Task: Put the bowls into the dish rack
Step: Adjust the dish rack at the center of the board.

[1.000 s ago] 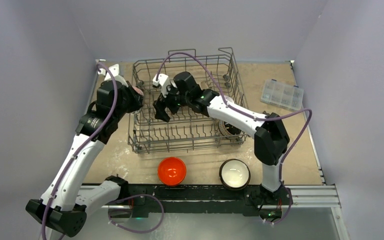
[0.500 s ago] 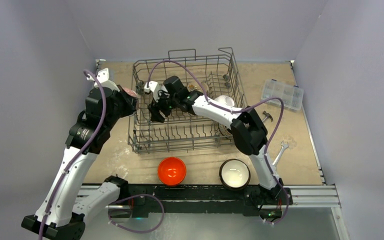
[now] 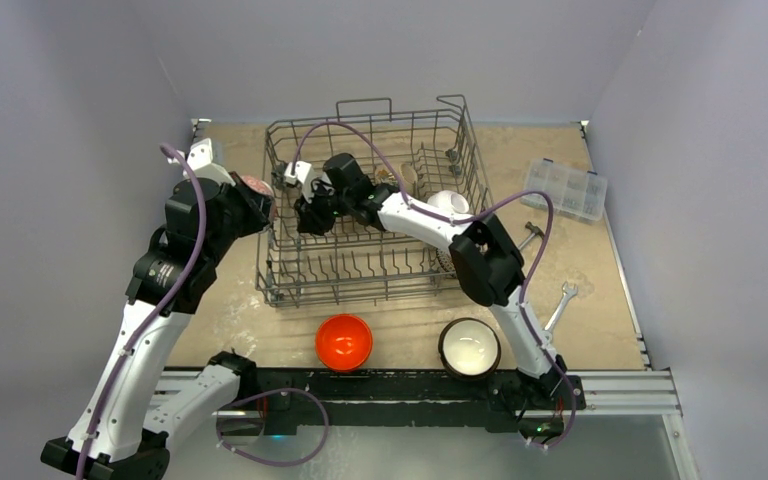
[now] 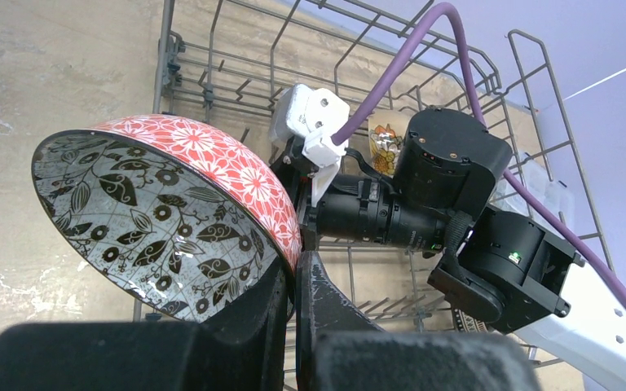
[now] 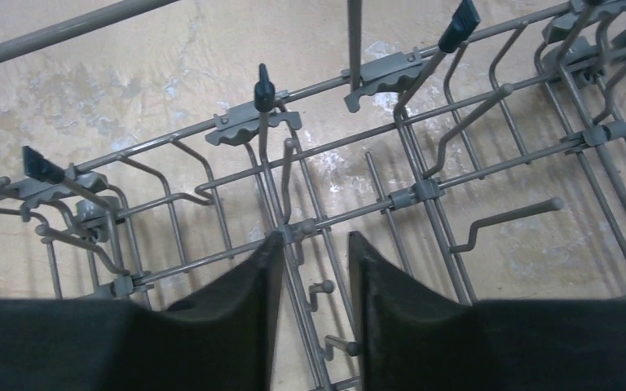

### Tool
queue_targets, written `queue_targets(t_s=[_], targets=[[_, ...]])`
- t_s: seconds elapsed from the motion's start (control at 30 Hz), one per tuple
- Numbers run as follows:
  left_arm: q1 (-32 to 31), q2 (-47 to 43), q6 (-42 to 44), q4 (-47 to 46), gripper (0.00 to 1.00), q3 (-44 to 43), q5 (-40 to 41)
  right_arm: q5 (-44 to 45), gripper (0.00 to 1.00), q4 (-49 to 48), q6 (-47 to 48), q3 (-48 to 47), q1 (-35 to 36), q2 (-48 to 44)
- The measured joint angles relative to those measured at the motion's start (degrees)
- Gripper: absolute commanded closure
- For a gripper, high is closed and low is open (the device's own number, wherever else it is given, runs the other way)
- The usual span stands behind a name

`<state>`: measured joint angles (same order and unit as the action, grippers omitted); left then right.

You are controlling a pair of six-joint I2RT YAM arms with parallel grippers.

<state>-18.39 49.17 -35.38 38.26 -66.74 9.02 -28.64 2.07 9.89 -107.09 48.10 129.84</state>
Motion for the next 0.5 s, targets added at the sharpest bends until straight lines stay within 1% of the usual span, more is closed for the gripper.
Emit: queue_targets(t_s=[0.1,0.17,0.3,0.5], targets=[[0.0,0.0,0.0,0.11,1.0,0.0,0.0,1.22,0.91,-0.96,0.2,0.39,-0.11,0.02],[0.0,0.0,0.0,0.11,1.0,0.0,0.0,1.49,1.0,-2.32,0.59,1.73,-0.02,-0.59],[0.0,0.0,-0.02,0.11,1.0,0.0,0.0,2.84,1.0,-5.33,2.01,5.73,0.76,-2.84],[0.0,0.0,-0.02,0.48,1.0,0.0,0.42,8.2,1.0,-10.78,2.27,13.27,2.56,-6.91]])
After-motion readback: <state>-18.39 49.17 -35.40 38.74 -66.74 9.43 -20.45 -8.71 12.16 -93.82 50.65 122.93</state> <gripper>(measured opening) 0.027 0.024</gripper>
